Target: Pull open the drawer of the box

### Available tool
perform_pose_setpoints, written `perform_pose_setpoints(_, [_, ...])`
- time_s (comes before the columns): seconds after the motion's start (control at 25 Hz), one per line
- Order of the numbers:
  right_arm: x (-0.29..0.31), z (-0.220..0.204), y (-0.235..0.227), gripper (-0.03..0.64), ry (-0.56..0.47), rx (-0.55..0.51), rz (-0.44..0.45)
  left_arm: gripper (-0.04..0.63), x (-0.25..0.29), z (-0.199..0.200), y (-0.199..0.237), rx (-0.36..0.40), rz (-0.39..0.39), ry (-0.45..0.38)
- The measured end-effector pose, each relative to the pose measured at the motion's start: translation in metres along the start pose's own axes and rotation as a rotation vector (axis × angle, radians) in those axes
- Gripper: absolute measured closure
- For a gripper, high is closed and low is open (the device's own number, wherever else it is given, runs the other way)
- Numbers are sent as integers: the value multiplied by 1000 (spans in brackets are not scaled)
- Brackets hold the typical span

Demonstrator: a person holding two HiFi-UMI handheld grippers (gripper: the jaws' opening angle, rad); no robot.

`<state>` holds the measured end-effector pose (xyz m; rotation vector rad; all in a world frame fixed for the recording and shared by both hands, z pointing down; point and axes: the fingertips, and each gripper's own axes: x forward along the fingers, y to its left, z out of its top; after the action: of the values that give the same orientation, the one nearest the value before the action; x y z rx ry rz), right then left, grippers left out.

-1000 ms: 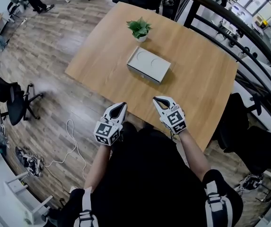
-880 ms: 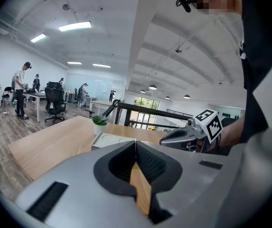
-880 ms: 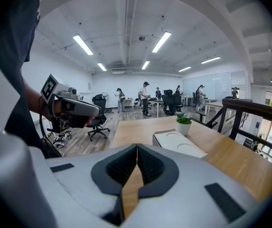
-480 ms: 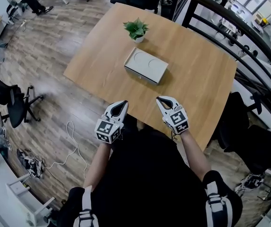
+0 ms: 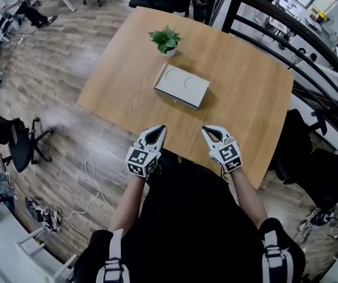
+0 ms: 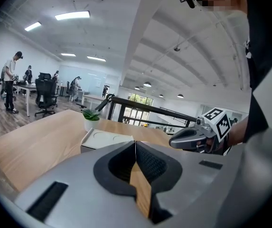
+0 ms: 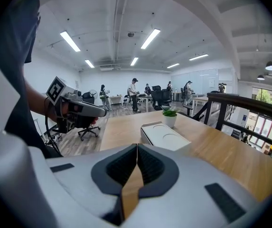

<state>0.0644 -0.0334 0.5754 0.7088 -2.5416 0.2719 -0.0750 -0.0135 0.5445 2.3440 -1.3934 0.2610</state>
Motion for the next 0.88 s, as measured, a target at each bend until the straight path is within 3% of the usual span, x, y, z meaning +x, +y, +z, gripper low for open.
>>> perform_pose_setpoints(0.48, [18,23,-15,592,-23,86,-39,571,34,0,27,-30,-78,29])
perform_pose_setpoints(0.88, [31,18,-19,592,18,105,-61,571,65,-29,54,-45,-107,99])
